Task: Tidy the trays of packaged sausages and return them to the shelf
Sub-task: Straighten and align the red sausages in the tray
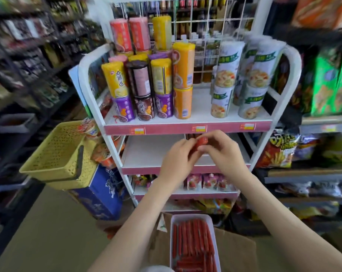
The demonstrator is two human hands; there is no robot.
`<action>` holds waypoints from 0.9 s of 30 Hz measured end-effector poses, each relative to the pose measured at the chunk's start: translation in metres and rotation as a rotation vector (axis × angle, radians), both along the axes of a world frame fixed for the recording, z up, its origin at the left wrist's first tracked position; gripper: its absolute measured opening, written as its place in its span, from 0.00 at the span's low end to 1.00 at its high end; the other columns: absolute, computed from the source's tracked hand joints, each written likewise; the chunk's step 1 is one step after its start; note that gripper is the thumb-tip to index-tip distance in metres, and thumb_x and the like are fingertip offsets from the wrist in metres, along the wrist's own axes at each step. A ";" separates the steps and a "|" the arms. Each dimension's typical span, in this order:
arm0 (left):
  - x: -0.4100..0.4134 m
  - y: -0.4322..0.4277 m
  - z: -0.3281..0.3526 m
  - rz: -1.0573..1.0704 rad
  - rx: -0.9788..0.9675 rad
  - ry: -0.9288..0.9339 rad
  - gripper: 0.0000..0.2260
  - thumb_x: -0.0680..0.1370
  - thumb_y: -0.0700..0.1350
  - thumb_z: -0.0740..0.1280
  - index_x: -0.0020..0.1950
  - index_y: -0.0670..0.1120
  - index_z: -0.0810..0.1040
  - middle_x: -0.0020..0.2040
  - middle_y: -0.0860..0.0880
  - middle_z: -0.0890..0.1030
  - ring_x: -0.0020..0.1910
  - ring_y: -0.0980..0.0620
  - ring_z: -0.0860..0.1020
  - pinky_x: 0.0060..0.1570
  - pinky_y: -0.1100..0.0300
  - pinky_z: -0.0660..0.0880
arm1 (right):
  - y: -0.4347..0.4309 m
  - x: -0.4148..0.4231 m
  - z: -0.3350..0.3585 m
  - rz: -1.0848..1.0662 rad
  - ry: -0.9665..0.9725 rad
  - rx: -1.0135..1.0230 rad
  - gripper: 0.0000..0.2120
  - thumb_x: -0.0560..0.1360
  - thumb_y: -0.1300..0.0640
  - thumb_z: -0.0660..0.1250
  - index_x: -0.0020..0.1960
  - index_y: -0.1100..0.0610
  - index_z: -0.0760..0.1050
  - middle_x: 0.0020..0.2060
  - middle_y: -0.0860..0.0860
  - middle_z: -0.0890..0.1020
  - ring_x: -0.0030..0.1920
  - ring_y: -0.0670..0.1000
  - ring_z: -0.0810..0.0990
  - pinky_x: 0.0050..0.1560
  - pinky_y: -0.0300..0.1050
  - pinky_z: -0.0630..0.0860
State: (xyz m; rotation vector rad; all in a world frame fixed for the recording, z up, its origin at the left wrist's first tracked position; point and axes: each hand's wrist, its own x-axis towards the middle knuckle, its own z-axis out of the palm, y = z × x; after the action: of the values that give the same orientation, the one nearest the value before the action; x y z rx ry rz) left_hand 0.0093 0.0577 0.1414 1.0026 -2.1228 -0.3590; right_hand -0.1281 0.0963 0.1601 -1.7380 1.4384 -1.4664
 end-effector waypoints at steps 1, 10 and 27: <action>-0.001 -0.001 0.003 -0.008 -0.005 0.006 0.12 0.79 0.49 0.64 0.59 0.44 0.76 0.48 0.46 0.77 0.48 0.47 0.76 0.40 0.58 0.68 | 0.000 -0.002 0.003 0.015 -0.093 0.000 0.12 0.72 0.69 0.69 0.47 0.53 0.77 0.42 0.49 0.81 0.45 0.44 0.80 0.47 0.36 0.77; 0.000 0.010 0.017 -0.131 0.556 0.472 0.06 0.75 0.44 0.70 0.52 0.51 0.80 0.41 0.53 0.81 0.37 0.60 0.78 0.41 0.68 0.75 | -0.001 -0.055 -0.024 0.179 -0.828 0.077 0.24 0.61 0.50 0.80 0.48 0.59 0.72 0.38 0.52 0.82 0.42 0.50 0.82 0.49 0.45 0.80; -0.036 0.038 -0.020 -0.026 0.013 0.386 0.10 0.75 0.49 0.67 0.52 0.45 0.79 0.48 0.53 0.78 0.49 0.61 0.75 0.52 0.73 0.70 | 0.015 -0.033 -0.038 0.051 0.028 0.143 0.13 0.73 0.66 0.68 0.49 0.48 0.75 0.46 0.46 0.80 0.47 0.43 0.78 0.51 0.34 0.74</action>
State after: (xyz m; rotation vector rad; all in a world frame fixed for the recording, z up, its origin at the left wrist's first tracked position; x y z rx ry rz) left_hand -0.0267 0.0954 0.1210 0.8359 -1.7866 -0.5336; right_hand -0.1608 0.1109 0.1222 -1.7005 1.4641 -1.2849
